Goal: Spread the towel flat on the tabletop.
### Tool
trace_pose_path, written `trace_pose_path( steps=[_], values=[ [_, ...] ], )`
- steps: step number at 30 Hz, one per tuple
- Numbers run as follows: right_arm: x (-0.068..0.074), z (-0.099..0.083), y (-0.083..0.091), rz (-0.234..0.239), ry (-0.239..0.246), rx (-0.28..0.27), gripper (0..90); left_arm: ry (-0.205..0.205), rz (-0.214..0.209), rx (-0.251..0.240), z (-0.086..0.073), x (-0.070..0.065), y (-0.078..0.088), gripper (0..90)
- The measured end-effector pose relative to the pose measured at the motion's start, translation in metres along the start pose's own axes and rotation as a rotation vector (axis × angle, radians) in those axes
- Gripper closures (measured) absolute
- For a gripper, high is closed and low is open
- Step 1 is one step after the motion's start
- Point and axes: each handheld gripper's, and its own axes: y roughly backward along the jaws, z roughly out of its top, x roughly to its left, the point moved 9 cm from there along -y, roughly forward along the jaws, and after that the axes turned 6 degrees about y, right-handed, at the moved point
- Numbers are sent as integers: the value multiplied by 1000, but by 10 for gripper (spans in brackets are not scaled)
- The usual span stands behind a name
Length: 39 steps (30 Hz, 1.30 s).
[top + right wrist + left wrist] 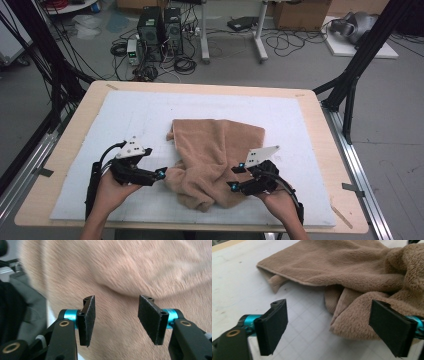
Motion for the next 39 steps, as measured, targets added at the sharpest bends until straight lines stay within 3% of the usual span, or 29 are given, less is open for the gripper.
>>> trace_pose_path(
  steps=[5, 7, 12, 17, 19, 25, 33, 39],
  values=[
    [-4, -14, -3, -23, -20, 27, 460, -29, -68, 51, -3, -9, -19, 258],
    [-4, -23, -5, -34, -28, 46, 452, -44, -105, 80, -7, -15, -25, 351],
    [-1, -34, -7, -39, -34, 81, 445, -79, -168, 153, -18, -28, -40, 445],
    [0, -47, -11, -48, -41, 112, 439, -124, -196, 222, -31, -39, -53, 575],
    [0, -48, -12, -48, -41, 112, 439, -120, -203, 219, -32, -41, -53, 595],
    [0, -51, -16, -40, -56, 104, 437, -157, -190, 232, -35, -44, -53, 772],
    [0, -52, -16, -40, -63, 87, 439, -194, -152, 220, -35, -43, -47, 814],
    [-1, -53, -15, -37, -64, 78, 440, -211, -109, 181, -33, -38, -23, 820]
  ],
)
